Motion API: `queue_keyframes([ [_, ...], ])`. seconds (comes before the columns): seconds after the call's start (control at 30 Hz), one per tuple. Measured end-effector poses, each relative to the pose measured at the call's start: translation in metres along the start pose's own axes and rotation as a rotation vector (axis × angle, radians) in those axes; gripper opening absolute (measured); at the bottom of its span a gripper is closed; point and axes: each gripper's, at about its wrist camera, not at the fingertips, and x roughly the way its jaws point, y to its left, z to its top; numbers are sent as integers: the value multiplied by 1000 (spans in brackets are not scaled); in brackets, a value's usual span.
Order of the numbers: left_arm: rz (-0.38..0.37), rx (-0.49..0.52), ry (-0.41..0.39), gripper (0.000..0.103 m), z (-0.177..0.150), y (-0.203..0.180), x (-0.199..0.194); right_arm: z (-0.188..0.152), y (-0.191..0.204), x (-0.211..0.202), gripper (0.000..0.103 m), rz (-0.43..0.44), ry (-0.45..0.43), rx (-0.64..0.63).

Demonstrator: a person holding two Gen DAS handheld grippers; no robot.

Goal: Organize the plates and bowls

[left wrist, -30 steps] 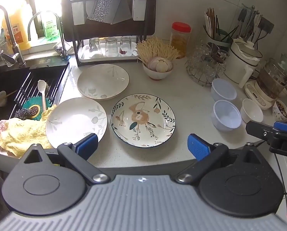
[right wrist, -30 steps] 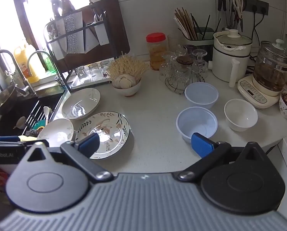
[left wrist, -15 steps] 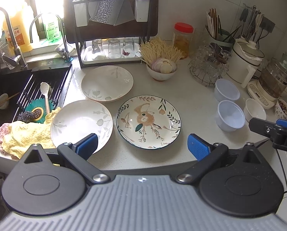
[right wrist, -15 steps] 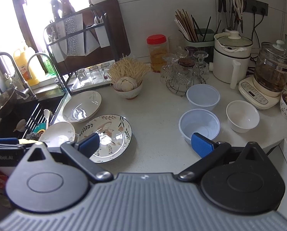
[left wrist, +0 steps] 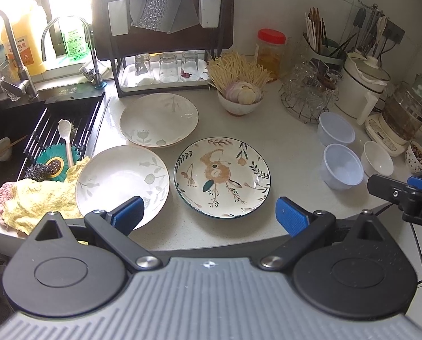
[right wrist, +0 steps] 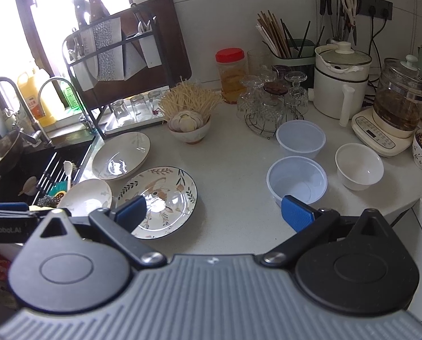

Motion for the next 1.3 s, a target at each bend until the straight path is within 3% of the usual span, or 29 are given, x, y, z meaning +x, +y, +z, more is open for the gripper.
queue_keyframes([
  [0.8,-31,30,14,101,5,-11,11,-3,0,4,103,-13,0,14],
  [1.3,33,16,7,101,14,9,41,-6,18,33,103,35,-12,-22],
])
